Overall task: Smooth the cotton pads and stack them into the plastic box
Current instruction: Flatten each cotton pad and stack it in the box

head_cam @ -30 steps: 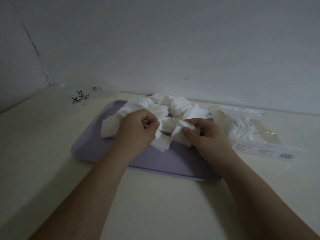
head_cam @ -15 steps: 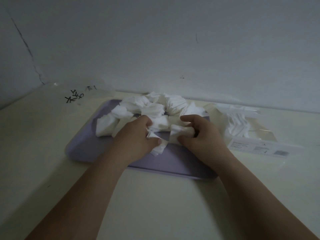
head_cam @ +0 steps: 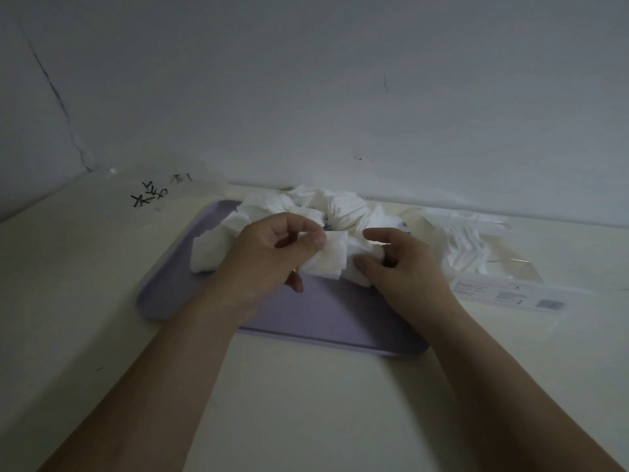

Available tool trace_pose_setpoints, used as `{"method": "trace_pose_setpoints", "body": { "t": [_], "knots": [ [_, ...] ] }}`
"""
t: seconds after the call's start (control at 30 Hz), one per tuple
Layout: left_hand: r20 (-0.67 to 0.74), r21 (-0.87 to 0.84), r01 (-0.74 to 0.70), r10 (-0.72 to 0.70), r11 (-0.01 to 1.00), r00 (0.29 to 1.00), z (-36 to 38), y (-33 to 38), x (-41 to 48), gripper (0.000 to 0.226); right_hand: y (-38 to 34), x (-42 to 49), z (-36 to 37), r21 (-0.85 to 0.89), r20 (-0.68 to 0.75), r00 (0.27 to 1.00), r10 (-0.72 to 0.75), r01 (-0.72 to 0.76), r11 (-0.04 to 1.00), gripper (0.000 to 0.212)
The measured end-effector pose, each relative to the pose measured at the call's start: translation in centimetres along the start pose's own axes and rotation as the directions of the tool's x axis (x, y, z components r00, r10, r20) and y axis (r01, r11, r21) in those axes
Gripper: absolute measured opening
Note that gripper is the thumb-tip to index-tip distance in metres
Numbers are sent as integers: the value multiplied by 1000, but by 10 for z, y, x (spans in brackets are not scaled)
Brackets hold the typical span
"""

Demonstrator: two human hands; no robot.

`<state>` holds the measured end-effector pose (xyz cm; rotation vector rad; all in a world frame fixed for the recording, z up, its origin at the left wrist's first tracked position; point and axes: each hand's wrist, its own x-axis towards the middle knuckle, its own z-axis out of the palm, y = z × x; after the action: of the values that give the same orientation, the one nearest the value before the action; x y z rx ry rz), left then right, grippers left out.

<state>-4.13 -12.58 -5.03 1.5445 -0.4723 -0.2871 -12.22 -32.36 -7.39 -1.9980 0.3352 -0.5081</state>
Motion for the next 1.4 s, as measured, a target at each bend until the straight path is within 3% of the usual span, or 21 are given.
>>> {"method": "trace_pose_setpoints", "body": {
  "t": [0.13, 0.27, 0.4, 0.7, 0.83, 0.9, 1.0, 1.07, 1.17, 1.27, 1.4],
  "knots": [
    [102, -200, 73, -53, 977, 993, 7, -1, -4, 19, -3, -2, 1, 168, 83, 996, 31, -44, 985, 44],
    [45, -73, 39, -36, 997, 998, 11, -6, -4, 21, -6, -3, 2, 285, 165, 986, 17, -64, 956, 42],
    [-5, -58, 37, -38, 998, 999, 11, -8, -3, 20, -7, -2, 2, 338, 207, 978, -3, -68, 939, 34],
    [-36, 130, -61, 66, 990, 997, 15, -6, -6, 17, -9, -3, 2, 392, 205, 978, -35, -49, 919, 30],
    [-77, 127, -89, 99, 988, 992, 15, -7, -5, 17, -13, -2, 0, 530, 318, 948, 7, -184, 828, 24],
    [-59, 112, -109, 116, 988, 992, 17, -7, -5, 18, -15, -4, -2, 501, 345, 938, -32, -155, 851, 29],
    [-49, 102, -135, 140, 986, 989, 20, -9, -6, 20, -13, -7, -1, 351, 325, 941, -97, -25, 936, 53],
    [-74, 215, -210, 231, 954, 970, 19, -13, -3, 19, -10, -8, 2, 242, 305, 944, -127, 52, 969, 61],
    [-29, 368, -330, 366, 869, 930, 19, -18, 0, 20, -9, -8, 4, 235, 290, 946, -146, 77, 969, 54],
    [-16, 402, -413, 457, 817, 889, 22, -16, -3, 18, -10, -7, 4, 279, 273, 948, -163, 84, 957, 43],
    [-87, 289, -356, 395, 888, 915, 23, -14, -4, 22, -9, -5, 4, 297, 243, 960, -138, 61, 953, 39]
  ]
}}
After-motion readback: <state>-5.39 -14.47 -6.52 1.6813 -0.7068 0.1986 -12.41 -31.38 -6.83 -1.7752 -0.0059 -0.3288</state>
